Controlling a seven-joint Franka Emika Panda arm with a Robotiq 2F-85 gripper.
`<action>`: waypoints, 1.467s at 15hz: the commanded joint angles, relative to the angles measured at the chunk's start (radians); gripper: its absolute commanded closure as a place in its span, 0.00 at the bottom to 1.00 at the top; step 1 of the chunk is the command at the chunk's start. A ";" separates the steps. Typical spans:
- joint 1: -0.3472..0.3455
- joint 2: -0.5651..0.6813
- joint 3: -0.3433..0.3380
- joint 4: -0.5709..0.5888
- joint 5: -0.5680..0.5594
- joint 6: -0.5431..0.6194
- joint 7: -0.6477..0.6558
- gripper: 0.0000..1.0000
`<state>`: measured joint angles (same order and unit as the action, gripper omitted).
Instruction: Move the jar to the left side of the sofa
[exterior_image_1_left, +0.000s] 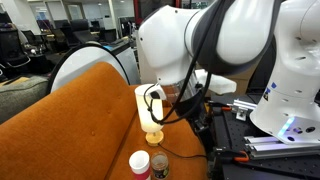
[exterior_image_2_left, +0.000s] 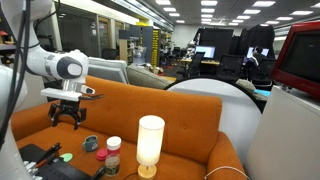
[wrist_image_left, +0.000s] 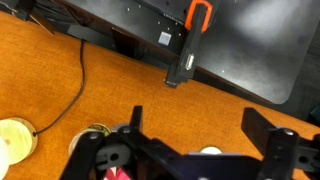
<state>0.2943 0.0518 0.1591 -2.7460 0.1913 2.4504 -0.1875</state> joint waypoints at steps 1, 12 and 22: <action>-0.032 0.179 0.030 0.073 -0.019 0.119 0.044 0.00; -0.054 0.192 0.056 0.062 -0.026 0.164 0.047 0.00; -0.024 0.562 -0.077 0.211 -0.233 0.519 0.096 0.00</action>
<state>0.2370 0.5046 0.1403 -2.6028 0.0369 2.9029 -0.1332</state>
